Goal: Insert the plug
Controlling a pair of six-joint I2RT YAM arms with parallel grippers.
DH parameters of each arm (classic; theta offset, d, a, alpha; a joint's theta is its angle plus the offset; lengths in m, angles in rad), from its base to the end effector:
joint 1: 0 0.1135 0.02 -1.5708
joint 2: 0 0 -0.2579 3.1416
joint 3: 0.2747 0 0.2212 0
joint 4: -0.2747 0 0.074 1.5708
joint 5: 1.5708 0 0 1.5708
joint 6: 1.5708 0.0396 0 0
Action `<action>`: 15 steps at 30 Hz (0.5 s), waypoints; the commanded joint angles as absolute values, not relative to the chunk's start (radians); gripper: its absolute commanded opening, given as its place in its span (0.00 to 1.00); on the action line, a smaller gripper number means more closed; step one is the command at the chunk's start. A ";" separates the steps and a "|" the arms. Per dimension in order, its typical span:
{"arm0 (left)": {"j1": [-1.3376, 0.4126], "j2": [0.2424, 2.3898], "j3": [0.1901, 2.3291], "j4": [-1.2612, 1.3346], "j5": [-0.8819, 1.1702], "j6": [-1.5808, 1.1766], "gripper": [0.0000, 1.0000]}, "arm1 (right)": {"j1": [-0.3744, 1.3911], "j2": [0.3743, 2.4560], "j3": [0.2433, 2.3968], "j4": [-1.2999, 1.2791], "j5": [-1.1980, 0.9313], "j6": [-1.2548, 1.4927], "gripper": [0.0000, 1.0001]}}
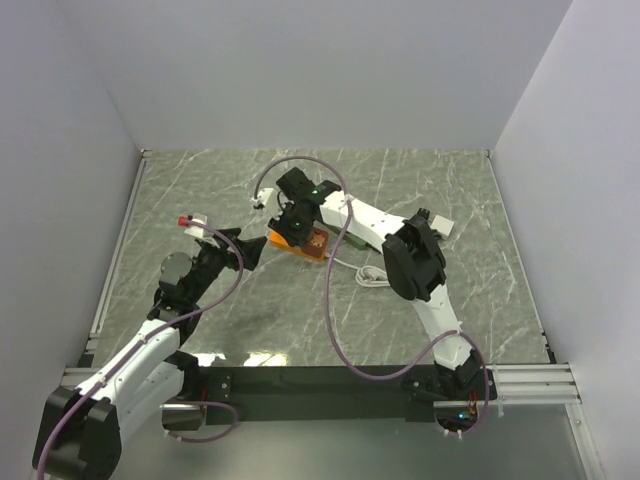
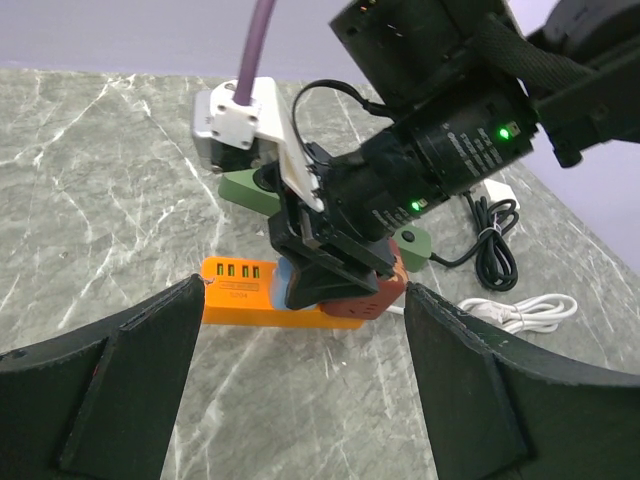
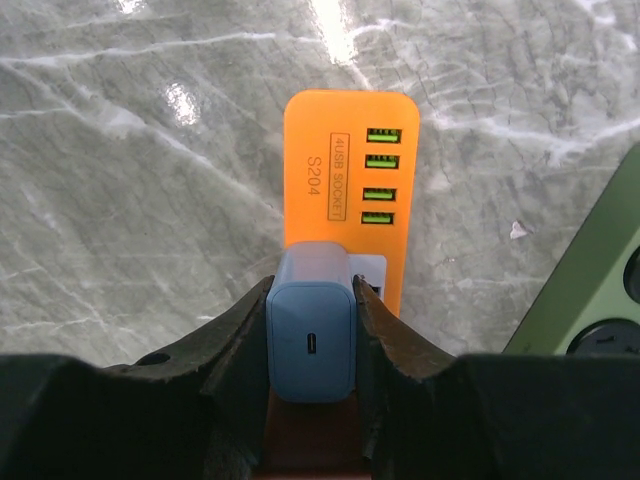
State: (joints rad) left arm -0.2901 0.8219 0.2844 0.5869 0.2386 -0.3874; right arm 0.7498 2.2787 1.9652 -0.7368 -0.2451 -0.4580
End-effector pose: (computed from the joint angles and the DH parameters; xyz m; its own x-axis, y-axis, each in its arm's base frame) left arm 0.1606 -0.0577 0.2505 -0.1466 -0.3393 -0.9292 0.4847 0.7942 -0.3665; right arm 0.3335 0.3237 0.2033 -0.2381 -0.8079 -0.5391 -0.9529 0.3016 -0.0311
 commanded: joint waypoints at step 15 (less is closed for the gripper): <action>-0.285 0.818 0.288 0.626 0.256 -0.397 0.88 | 0.750 2.307 1.861 -0.699 -0.227 -0.361 0.07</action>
